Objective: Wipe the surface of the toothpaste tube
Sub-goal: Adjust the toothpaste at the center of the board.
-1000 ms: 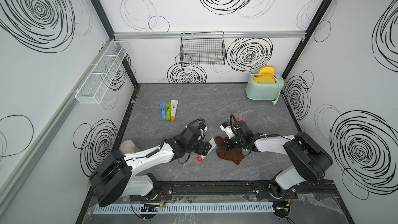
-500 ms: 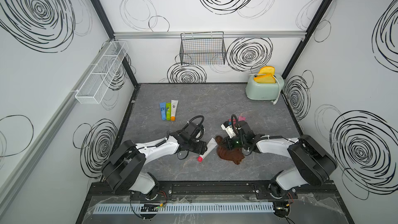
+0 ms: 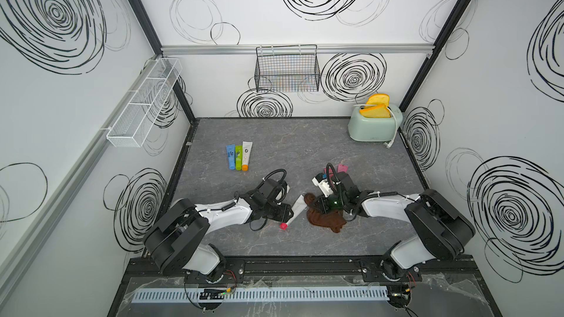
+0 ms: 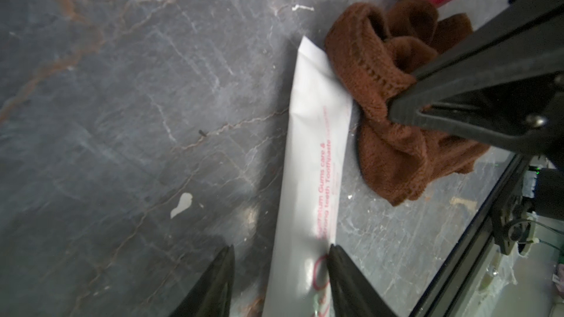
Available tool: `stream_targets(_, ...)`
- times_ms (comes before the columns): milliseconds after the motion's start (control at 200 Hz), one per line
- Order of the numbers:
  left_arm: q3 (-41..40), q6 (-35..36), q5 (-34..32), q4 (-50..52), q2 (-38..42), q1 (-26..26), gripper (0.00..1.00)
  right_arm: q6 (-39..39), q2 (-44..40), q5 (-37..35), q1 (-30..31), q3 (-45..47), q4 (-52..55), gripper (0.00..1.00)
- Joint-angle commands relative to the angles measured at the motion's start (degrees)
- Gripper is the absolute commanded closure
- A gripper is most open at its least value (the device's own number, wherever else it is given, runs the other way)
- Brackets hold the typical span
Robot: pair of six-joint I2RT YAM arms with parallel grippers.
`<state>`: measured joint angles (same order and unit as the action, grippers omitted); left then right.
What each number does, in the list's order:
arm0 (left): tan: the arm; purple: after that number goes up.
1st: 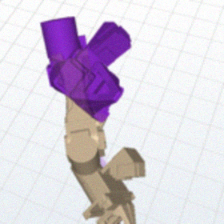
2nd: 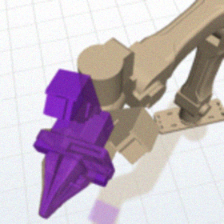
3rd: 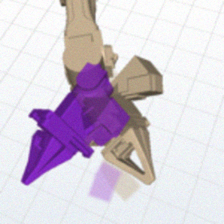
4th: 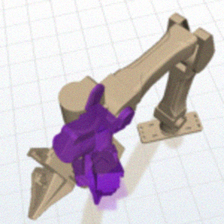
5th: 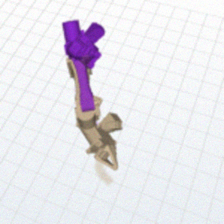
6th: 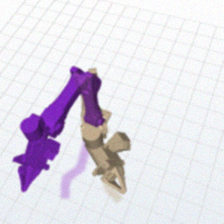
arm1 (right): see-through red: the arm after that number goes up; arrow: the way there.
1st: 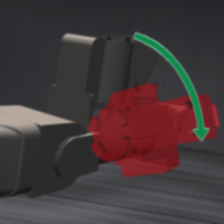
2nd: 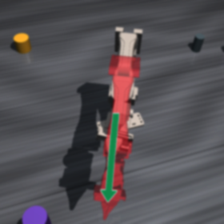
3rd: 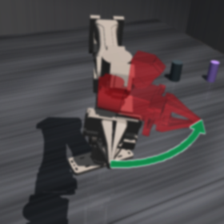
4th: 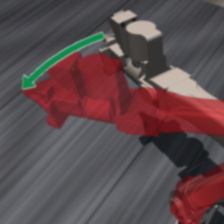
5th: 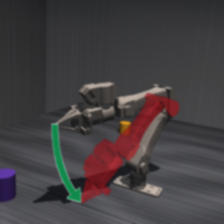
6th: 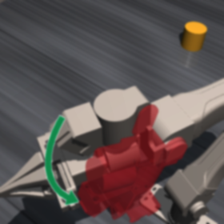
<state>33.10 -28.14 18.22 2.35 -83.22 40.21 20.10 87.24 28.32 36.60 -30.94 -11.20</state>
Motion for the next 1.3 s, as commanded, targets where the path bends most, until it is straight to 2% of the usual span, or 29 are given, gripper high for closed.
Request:
stream_targets(0, -1.4, -0.9, 1.3, -2.2, 0.0, -0.4, 0.50, -0.5, 0.5, 0.3, 0.3, -0.2, -0.4, 1.00)
stream_targets(105, -2.1, -1.0, 2.1, -2.5, 0.4, -0.4, 0.57, -0.5, 0.4, 0.4, 0.3, -0.2, -0.3, 1.00)
stream_targets(300, -3.5, -1.6, 2.6, -4.4, 0.3, 0.0, 0.78, -0.5, 0.3, 0.3, 0.4, -0.1, -0.3, 1.00)
stream_targets(415, -3.1, -1.6, 1.2, -3.7, 0.7, 0.4, 0.90, -0.5, -0.1, 0.2, 0.4, 0.0, -0.2, 1.00)
stream_targets(520, -2.2, -1.2, -1.1, -1.9, 2.2, 0.6, 0.95, -0.6, -0.8, -0.3, 0.3, 0.1, 0.0, 1.00)
stream_targets(630, 2.0, 0.8, -11.4, 5.8, 5.4, 1.7, 1.00, -0.4, -3.1, -1.6, -0.2, 0.9, -0.1, 1.00)
stream_targets(770, 9.6, 4.5, -33.5, 15.4, 7.4, 6.0, 1.00, 0.4, -6.0, -1.8, -2.3, 2.7, -1.0, 1.00)
stream_targets(880, 12.5, 7.8, -45.5, 16.3, 5.3, 9.3, 1.00, 1.2, -7.5, -0.5, -4.6, 3.9, -2.0, 1.00)
stream_targets(1036, 14.0, 11.6, -53.6, 14.1, -0.6, 13.7, 1.00, 1.8, -8.4, 1.2, -7.1, 5.1, -3.1, 1.00)
stream_targets(1296, 17.0, 13.0, -57.7, 13.8, -11.3, 21.2, 1.00, 2.1, -7.9, 3.8, -10.2, 5.9, -4.2, 1.00)
